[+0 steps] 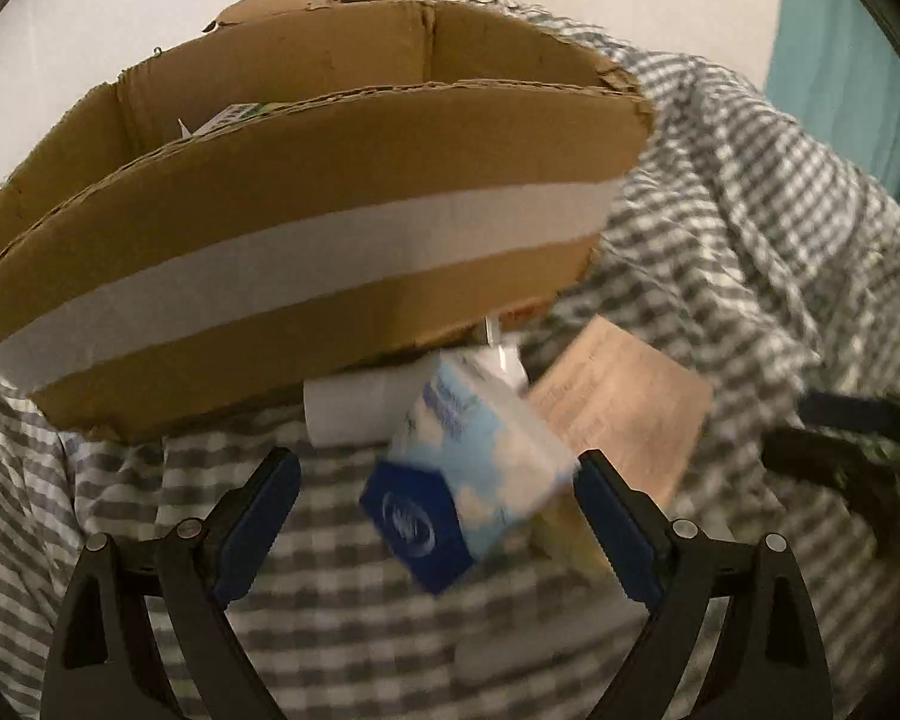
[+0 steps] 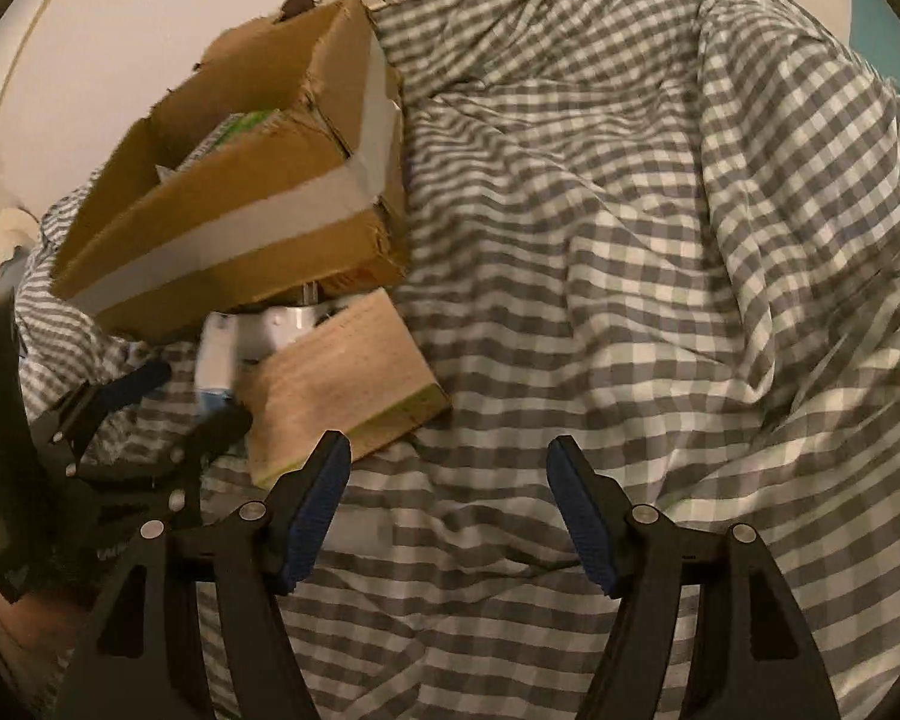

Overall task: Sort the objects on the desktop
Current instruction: 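Grasp the blue tissue pack with left tool while right tool grasps white foam stick, then carry tissue pack and foam stick into the box and open both tools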

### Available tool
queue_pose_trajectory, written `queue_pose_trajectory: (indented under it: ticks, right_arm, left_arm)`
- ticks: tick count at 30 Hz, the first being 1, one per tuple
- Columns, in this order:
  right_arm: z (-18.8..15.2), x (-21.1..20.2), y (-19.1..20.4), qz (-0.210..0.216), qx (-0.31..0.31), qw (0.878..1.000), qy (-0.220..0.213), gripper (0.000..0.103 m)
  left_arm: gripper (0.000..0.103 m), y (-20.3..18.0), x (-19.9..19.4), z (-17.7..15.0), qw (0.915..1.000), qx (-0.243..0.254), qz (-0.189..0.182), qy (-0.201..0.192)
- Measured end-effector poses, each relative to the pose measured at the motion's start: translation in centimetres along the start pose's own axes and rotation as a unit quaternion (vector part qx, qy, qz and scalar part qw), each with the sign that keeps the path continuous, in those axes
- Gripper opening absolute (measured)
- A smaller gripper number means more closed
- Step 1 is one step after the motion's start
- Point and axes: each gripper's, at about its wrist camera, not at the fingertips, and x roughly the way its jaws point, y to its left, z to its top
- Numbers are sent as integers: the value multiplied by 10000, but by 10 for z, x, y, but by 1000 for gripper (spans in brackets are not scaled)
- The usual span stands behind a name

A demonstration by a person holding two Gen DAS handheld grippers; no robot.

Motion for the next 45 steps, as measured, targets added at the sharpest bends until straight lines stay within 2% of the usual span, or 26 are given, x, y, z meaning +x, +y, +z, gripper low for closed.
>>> queue_pose_trajectory:
  ticks: [1, 2, 3, 6, 9, 12, 15, 17, 18, 19, 22, 26, 27, 29, 30, 31, 33, 36, 40, 45]
  right_arm:
    - [0, -1, 1, -16, -26, 10000, -34, 68]
    - [-1, -3, 4, -23, -92, 9999, -59, 68]
    - [-1, -4, 6, -3, -172, 9998, -82, 68]
    - [-5, -5, 16, 23, -251, 9996, -85, 68]
    - [-14, -3, 36, 250, -359, 9990, -24, 68]
    - [-24, 2, 72, 329, -1079, 9936, 18, 68]
    - [-35, 7, 106, 373, -2155, 9758, 33, 68]
    - [-42, 13, 121, 534, -2633, 9630, 201, 58]
    - [-44, 19, 128, 574, -2846, 9564, 306, 49]
    - [-45, 24, 133, 583, -2985, 9518, 392, 46]
    - [-46, 46, 144, 620, -3237, 9417, 677, 45]
    - [-52, 70, 150, 379, -3425, 9327, 1061, 45]
    - [-53, 69, 151, 324, -3425, 9332, 1043, 45]
    - [-53, 67, 150, 165, -3339, 9365, 1058, 27]
    - [-51, 64, 145, 112, -3184, 9421, 1047, 18]
    - [-49, 61, 141, 194, -3031, 9473, 1018, 16]
    - [-46, 44, 131, 263, -2647, 9616, 679, 14]
    - [-48, 11, 128, 376, -2443, 9687, 243, 14]
    - [-39, -35, 130, 510, -2288, 9719, -202, 14]
    - [-9, -84, 155, 628, -2296, 9676, -840, 14]
  left_arm:
    - [84, 0, 3, 1, 10000, -25, 50, -10]
    - [52, 2, 4, 2, 10000, -63, -36, -12]
    - [39, 5, 4, 2, 9999, -97, -69, 25]
    - [30, 19, -8, -3, 9997, -225, -37, -19]
    - [29, 40, -27, -12, 9991, -430, -11, -40]
    - [29, 65, -46, -23, 9982, -597, 87, 7]
    - [30, 89, -62, -34, 9962, -853, 172, 99]
    - [30, 105, -71, -42, 9947, -993, 242, 144]
    - [30, 109, -72, -45, 9941, -1038, 273, 153]
    - [30, 116, -73, -49, 9934, -1094, 304, 181]
    - [30, 126, -67, -54, 9913, -1236, 324, 313]
    - [30, 124, -62, -51, 9922, -1154, 321, 339]
    - [30, 122, -62, -50, 9927, -1117, 318, 341]
    - [30, 119, -61, -49, 9934, -1053, 307, 340]
    - [30, 117, -61, -48, 9936, -1029, 305, 338]
    - [30, 116, -63, -48, 9939, -1007, 305, 320]
    - [30, 113, -67, -46, 9944, -979, 290, 282]
    - [30, 109, -77, -40, 9951, -934, 278, 174]
    - [30, 104, -104, -28, 9957, -886, 225, -124]
    - [30, 96, -136, -3, 9955, -763, 183, -529]
